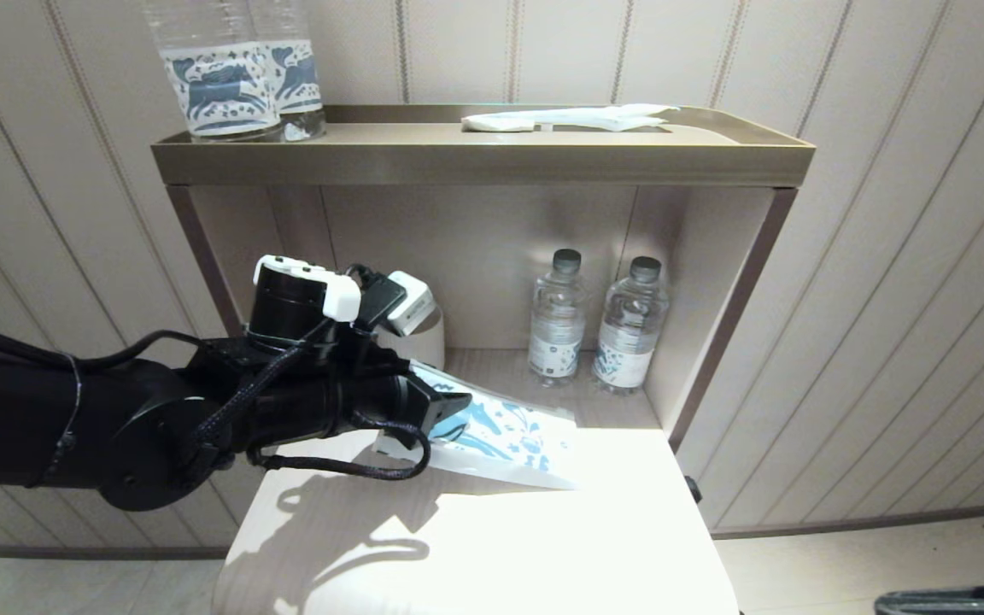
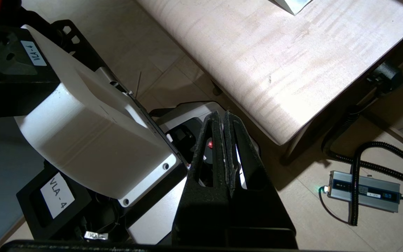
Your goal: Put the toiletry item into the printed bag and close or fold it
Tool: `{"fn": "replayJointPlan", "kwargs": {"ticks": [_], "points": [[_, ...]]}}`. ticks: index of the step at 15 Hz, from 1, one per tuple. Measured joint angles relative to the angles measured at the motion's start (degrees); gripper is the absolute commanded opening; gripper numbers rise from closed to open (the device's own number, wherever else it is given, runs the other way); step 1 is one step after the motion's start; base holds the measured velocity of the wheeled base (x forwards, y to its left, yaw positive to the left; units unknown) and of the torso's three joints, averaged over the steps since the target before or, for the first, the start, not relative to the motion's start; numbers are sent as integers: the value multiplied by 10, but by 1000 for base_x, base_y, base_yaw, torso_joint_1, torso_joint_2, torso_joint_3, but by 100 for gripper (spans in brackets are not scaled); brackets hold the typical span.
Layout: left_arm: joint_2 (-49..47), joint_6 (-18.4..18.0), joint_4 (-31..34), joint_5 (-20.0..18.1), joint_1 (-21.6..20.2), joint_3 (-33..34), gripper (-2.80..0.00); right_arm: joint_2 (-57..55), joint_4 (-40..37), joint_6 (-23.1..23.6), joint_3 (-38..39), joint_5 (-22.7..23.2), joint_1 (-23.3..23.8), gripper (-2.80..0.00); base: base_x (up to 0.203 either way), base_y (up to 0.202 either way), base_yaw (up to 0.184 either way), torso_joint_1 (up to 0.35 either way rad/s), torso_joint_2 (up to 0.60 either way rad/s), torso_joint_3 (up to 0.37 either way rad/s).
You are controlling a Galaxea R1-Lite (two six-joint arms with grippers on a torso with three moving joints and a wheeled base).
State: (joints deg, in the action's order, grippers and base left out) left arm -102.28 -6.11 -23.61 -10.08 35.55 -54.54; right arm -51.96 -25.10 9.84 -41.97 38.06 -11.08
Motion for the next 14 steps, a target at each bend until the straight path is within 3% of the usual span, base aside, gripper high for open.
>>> {"fn": "replayJointPlan", "kwargs": {"ticks": [4,7,8,11,14], "points": [[39,-4,25,33,8,14,0,8,0,0,3,3,0,-280,0,0,0,0,0,0],[56,-4,47,82,8,18,0,10,1,-2,7,4,-1,-280,0,0,0,0,0,0],[69,-4,51,93,8,28,-280,12,1,-3,9,4,-1,-280,0,0,0,0,0,0],[146,-1,70,127,21,103,-280,36,-8,-13,19,-3,3,-280,0,0,0,0,0,0],[268,30,112,198,79,189,-280,63,-81,-15,11,-5,3,-280,0,0,0,0,0,0]]}}
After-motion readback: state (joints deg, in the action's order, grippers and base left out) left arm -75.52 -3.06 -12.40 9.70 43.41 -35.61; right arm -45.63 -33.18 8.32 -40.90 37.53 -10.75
